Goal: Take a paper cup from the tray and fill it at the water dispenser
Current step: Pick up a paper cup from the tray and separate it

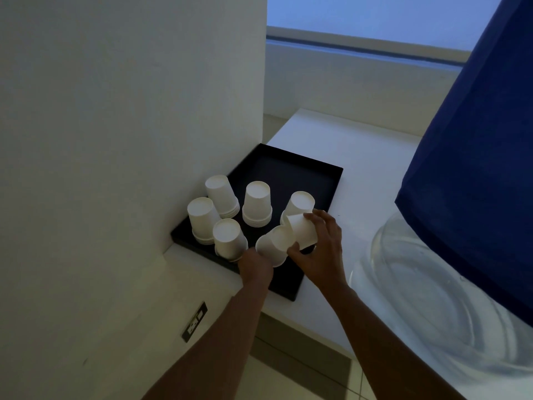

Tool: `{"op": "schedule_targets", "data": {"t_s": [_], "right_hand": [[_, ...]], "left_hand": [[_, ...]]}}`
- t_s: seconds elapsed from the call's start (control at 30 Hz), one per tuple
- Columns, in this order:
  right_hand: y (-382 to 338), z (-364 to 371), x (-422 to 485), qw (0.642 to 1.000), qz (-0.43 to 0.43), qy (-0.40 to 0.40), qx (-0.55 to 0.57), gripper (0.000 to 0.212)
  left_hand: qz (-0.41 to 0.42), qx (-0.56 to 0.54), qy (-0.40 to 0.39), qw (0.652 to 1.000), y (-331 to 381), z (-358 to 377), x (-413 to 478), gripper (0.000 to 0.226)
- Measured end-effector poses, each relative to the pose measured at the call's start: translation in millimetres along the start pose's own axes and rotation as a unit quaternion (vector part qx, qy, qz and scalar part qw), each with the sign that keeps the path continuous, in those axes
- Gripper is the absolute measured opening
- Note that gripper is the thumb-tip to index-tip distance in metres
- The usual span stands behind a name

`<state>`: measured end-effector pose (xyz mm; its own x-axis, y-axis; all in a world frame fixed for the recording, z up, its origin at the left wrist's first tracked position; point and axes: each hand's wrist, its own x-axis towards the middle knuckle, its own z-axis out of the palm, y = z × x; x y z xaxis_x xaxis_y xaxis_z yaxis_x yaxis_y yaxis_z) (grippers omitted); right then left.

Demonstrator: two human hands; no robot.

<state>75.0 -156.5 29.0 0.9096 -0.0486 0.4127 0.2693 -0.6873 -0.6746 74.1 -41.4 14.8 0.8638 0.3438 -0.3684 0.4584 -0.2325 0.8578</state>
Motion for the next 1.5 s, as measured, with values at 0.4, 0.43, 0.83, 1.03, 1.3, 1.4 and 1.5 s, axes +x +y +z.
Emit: {"op": "schedule_targets", "data": {"t_s": [0.4, 0.43, 0.83, 1.03, 1.3, 1.4, 1.5], "right_hand": [[-3.4, 0.1, -5.5, 1.000, 0.002, 0.000, 0.007, 0.063], [-3.3, -0.4, -6.3, 1.000, 0.003, 0.003, 0.008, 0.063], [-27.9, -22.2, -29.1, 0.977, 0.134, 0.083, 0.143, 0.061], [-47.2, -43.1, -57.6, 0.960, 0.158, 0.079, 0.218, 0.053], [-48.3, -56.8, -115.6, 0.979, 0.132, 0.030, 0.153, 0.082], [-45.2, -61.8, -134.8, 0.983, 0.136, 0.032, 0.121, 0.075], [-50.1, -68.3, -152.4, 0.981, 0.121, 0.035, 0.151, 0.058]], "left_hand": [[0.002, 0.050, -0.040, 0.998, 3.1, 2.2, -6.6, 0.025], [0.003, 0.049, -0.043, 0.998, 3.1, 1.6, -8.0, 0.025], [0.003, -0.180, -0.078, 0.981, 33.3, -15.2, -54.2, 0.031], [0.013, -0.156, -0.137, 0.978, 42.8, -24.2, -79.1, 0.031], [0.187, 0.041, -0.094, 0.977, 31.7, -38.1, -119.6, 0.038], [0.233, 0.071, -0.107, 0.964, 18.2, -37.1, -136.7, 0.039], [0.282, 0.141, -0.115, 0.942, 0.8, -34.3, -146.3, 0.038]]}}
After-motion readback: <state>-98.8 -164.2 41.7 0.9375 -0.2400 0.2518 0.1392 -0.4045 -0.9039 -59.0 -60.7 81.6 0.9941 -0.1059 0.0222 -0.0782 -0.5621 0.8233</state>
